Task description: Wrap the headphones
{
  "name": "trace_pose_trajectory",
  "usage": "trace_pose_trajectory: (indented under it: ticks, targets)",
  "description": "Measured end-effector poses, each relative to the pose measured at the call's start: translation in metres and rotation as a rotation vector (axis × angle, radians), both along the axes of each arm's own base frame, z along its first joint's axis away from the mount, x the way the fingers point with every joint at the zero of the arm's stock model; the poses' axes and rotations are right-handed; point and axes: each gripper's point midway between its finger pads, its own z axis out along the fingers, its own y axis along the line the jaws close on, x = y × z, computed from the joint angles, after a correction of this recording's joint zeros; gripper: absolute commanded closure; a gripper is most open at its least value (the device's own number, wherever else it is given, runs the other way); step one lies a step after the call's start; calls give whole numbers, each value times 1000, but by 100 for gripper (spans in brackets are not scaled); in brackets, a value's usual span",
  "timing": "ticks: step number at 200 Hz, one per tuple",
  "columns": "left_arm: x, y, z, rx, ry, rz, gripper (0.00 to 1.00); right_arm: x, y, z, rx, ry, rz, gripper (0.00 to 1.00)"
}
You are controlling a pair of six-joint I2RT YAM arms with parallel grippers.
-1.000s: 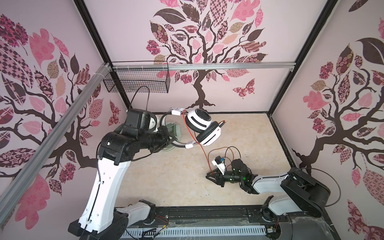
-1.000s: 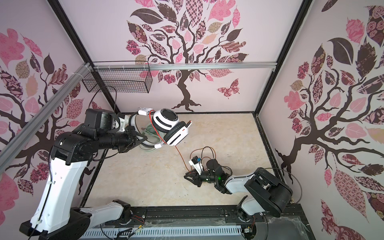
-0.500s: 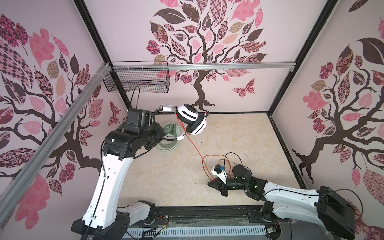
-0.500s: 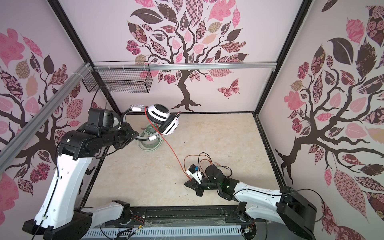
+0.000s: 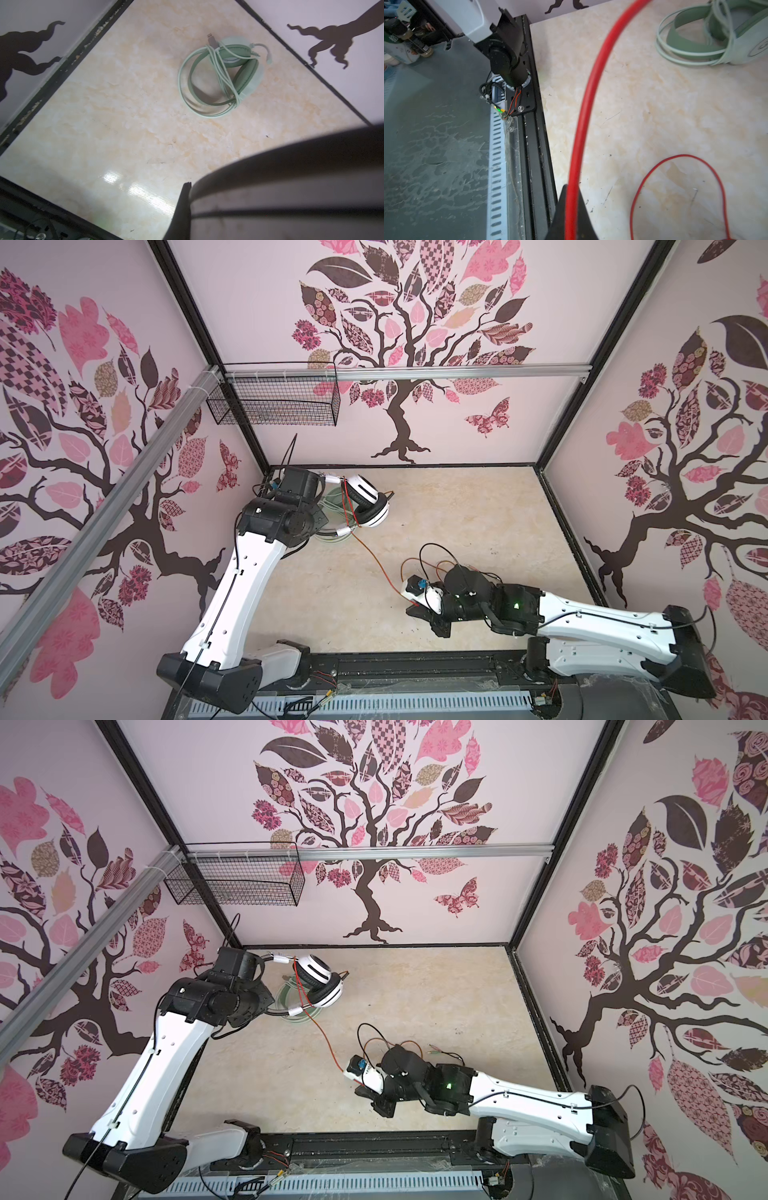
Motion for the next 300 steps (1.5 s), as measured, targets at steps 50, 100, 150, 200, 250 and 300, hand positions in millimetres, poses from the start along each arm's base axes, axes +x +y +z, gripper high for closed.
trace_pose_trajectory:
  ticks: [50,100,150,200,250,300]
  targets:
    - [-21,22,-27,135,86,12,100,17,-14,31,-65,-127,-48,100]
    - [-40,14,-47,185,129,-53,100,26,-18,60,-63,-212,-63,100]
    - [-56,-3,-69,145,169,-168,100,28,-18,63,-69,-245,-60,100]
    - [-86,-33,-87,-16,165,-372,100,49,7,111,-22,-352,-86,100]
    - [-115,-67,-96,-139,200,-536,100,115,47,157,72,-356,-154,100]
    - [-146,-98,-89,-232,188,-679,100,169,66,117,22,-246,-167,100]
